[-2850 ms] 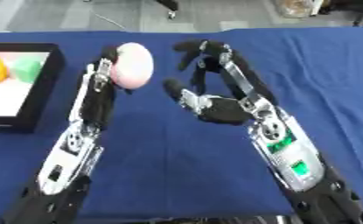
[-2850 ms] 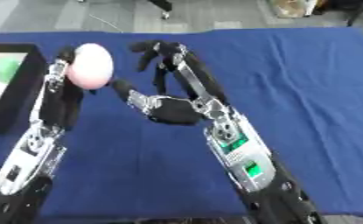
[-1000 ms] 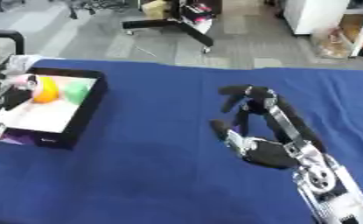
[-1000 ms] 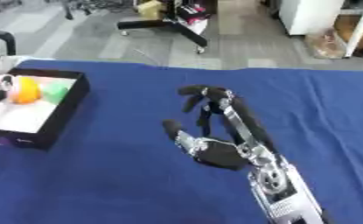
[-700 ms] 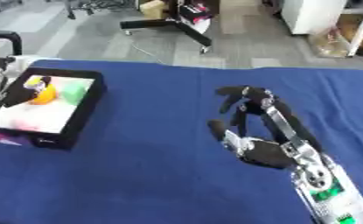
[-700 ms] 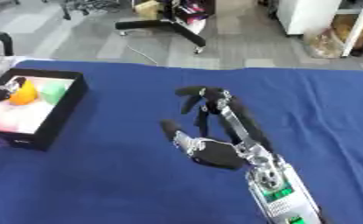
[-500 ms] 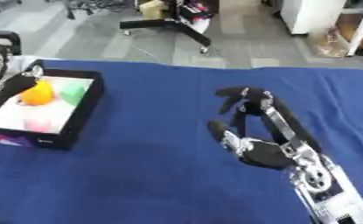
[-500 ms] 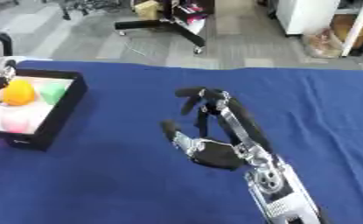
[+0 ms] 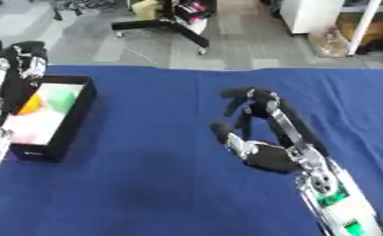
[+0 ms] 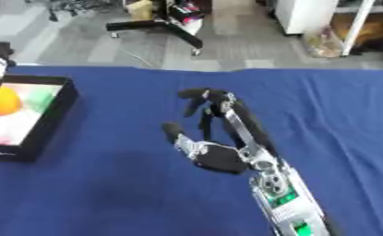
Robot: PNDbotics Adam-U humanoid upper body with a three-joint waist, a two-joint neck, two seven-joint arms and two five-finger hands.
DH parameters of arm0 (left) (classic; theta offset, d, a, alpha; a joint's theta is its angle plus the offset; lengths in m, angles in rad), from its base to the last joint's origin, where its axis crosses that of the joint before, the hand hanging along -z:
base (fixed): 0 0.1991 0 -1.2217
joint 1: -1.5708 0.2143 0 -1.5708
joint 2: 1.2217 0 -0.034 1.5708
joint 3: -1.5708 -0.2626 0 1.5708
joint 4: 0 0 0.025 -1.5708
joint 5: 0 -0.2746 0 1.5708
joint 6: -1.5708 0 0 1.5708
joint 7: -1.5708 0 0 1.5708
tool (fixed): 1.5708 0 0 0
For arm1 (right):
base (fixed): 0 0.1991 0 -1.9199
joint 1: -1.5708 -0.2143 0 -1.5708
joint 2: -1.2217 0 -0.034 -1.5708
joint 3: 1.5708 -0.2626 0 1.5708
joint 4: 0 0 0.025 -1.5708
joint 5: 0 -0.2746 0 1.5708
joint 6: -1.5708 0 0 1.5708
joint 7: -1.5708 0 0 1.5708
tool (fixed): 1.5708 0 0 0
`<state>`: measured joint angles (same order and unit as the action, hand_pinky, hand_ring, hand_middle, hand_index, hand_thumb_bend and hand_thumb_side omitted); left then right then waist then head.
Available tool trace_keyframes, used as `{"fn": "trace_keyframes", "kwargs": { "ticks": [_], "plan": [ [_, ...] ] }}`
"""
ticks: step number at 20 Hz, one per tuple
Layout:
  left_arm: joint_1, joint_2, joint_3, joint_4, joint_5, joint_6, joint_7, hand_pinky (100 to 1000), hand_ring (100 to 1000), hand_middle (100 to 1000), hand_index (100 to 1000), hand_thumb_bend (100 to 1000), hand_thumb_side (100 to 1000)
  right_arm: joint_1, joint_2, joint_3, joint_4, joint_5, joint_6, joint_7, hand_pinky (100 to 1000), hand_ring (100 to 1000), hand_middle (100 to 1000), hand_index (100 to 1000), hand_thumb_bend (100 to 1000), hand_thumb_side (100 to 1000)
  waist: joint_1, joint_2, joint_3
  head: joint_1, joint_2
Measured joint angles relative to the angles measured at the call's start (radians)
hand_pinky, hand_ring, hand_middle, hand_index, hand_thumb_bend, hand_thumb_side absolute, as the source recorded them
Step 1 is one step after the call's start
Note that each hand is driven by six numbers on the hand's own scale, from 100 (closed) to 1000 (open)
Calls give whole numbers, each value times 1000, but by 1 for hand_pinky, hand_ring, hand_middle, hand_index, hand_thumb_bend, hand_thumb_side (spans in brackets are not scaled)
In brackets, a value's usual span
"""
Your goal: Pick up the objects with one hand, pass them to the other hand, and then place them into the box on the other side of the table.
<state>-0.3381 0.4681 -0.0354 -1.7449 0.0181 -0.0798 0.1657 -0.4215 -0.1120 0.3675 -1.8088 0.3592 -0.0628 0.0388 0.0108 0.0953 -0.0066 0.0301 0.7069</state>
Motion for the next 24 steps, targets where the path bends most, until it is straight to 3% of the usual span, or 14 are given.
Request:
{"fn": "trace_keyframes", "kwargs": {
  "ticks": [4,11,18,24],
  "plan": [
    [45,-104,-53,-106,57,-48,-40,771,688,712,816,151,765,40,1,-53,-15,7,-6,-33,510,331,545,792,350,550,-22,-5,-8,-54,49],
    [90,-252,-140,-133,59,-88,-108,765,673,699,806,176,783,105,8,-147,-41,23,-7,-113,514,344,548,790,336,522,-36,-5,-17,-102,58],
    [111,-297,-196,-96,60,-100,-134,758,659,686,798,171,795,146,8,-193,-64,20,-5,-160,512,350,547,786,304,483,-34,4,-17,-118,58],
    [120,-311,-228,-77,65,-103,-136,754,652,678,791,166,799,174,8,-212,-68,9,-5,-178,508,344,532,782,283,462,-35,5,-20,-107,58]
  ]
}}
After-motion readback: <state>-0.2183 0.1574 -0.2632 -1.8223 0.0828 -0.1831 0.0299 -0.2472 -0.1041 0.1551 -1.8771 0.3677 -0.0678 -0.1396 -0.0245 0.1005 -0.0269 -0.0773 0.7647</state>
